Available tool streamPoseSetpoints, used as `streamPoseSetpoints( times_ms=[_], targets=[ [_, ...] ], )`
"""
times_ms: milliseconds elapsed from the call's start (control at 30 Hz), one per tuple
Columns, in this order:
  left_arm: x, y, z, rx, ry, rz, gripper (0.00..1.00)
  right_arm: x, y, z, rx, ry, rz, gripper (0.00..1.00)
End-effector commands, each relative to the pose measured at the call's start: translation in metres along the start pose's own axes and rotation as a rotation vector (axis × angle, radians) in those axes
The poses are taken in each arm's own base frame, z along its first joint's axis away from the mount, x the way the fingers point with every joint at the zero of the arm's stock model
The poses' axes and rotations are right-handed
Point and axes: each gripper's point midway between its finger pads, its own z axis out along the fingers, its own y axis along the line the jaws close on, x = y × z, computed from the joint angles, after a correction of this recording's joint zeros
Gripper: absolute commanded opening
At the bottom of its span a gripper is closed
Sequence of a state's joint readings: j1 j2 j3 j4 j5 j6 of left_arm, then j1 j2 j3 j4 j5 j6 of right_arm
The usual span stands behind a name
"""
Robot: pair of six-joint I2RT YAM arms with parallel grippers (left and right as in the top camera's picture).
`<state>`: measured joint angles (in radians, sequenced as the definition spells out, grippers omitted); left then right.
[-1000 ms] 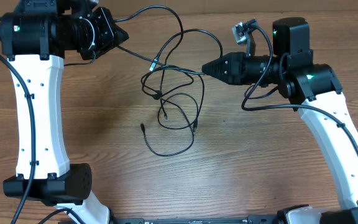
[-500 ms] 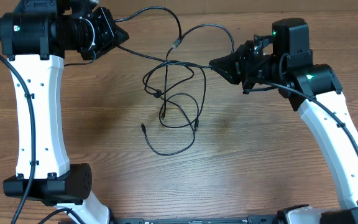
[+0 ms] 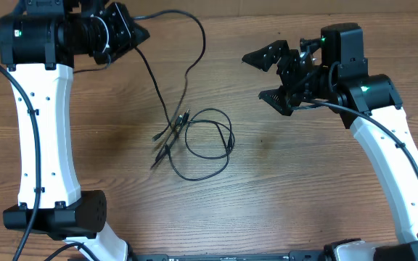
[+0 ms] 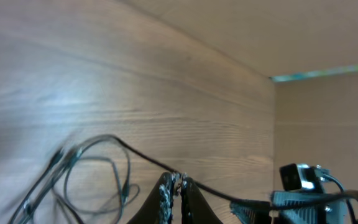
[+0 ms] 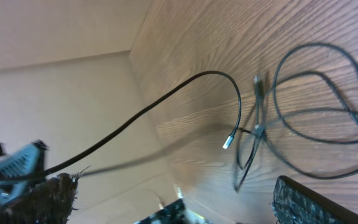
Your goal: Untangle cables
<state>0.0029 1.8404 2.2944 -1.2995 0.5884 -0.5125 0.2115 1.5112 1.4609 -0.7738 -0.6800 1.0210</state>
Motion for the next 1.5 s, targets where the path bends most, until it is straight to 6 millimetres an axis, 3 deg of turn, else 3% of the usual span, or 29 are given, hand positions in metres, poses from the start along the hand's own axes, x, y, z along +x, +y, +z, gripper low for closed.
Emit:
streamPoseSetpoints(
  times_ms=[0, 367, 533, 633, 767, 867, 1100, 1167, 1267, 1467],
  targets=[
    [-0.001, -0.026, -0.005, 0.145, 0.016, 0.105, 0.04, -0.002, 0.012, -0.008, -0.020, -0.022, -0.158, 1.00],
    [0.005, -0.032, -0.006, 0.186, 0.029, 0.301, 0.04, 0.008, -0.005, -0.008, 0.039, 0.027, -0.571, 1.00],
    [0.002, -0.009, -0.003, 0.056, 0.009, 0.360, 0.04, 0.014, -0.017, -0.009, 0.068, 0.071, -0.734, 1.00],
    [-0.012, -0.024, -0.013, 0.096, -0.063, 0.437, 0.04, 0.018, -0.023, -0.010, 0.084, 0.093, -0.760, 1.00],
    [-0.032, -0.054, -0.043, 0.109, -0.204, 0.529, 0.05, 0.021, -0.028, -0.011, 0.099, 0.110, -0.770, 1.00],
    [-0.047, -0.076, -0.083, 0.067, -0.350, 0.593, 0.05, 0.020, -0.027, -0.011, 0.097, 0.107, -0.774, 1.00],
    [-0.060, -0.127, -0.148, 0.119, -0.595, 0.718, 0.04, 0.021, -0.027, -0.011, 0.097, 0.108, -0.773, 1.00],
    [-0.069, -0.134, -0.164, 0.104, -0.675, 0.714, 0.06, 0.021, -0.028, -0.011, 0.098, 0.111, -0.770, 1.00],
    [-0.083, -0.125, -0.183, 0.014, -0.776, 0.646, 0.08, 0.021, -0.029, -0.011, 0.100, 0.113, -0.768, 1.00],
    [-0.097, -0.069, -0.178, -0.255, -0.784, 0.496, 0.04, 0.022, -0.029, -0.011, 0.101, 0.114, -0.767, 1.00]
  ],
)
